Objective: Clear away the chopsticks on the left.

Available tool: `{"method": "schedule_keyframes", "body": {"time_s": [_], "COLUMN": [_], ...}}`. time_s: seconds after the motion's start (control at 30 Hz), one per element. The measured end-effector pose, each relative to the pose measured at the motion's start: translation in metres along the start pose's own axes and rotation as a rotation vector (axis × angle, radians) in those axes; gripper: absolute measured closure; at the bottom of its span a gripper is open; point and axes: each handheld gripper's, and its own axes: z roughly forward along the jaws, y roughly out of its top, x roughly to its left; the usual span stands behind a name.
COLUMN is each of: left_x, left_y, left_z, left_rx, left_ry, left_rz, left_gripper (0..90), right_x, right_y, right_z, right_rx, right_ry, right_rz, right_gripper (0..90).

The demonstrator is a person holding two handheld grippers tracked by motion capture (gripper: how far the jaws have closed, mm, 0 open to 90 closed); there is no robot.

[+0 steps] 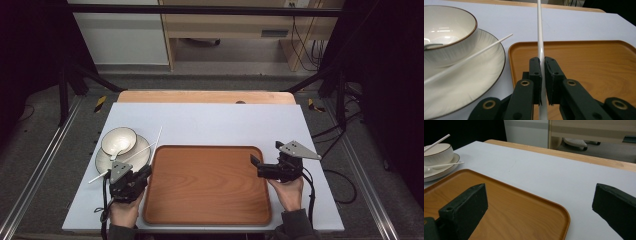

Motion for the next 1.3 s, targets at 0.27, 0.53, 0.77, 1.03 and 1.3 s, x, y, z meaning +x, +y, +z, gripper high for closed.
{"method": "schedule_keyframes", "body": {"time_s": [0.27, 0.53, 0.77, 1.03, 1.3], "left_x": [-0.005, -0.009, -0.012, -0.016, -0.020], "left_y": [-0.018, -0.035, -0.045, -0.045, -0.044], "left_z": [0.003, 0.018, 0.027, 0.032, 0.034], "left_rx": [-0.027, 0.016, 0.068, 0.135, 0.189], "left_ry": [0.034, 0.072, 0.082, 0.110, 0.135], "left_rz": [-0.060, -0.097, -0.092, -0.057, -0.014], "left_gripper": [83.9, 83.9, 83.9, 83.9, 83.6], "right_x": [0.000, 0.000, 0.000, 0.001, 0.001], "right_y": [0.000, 0.000, 0.000, -0.001, -0.001], "right_z": [0.001, 0.001, 0.002, 0.002, 0.003], "right_rx": [0.005, 0.006, 0.010, 0.016, 0.017], "right_ry": [0.001, 0.003, 0.003, 0.004, 0.004], "right_rz": [-0.002, -0.003, -0.003, -0.003, -0.002], "right_gripper": [0.4, 0.4, 0.4, 0.4, 0.5]}}
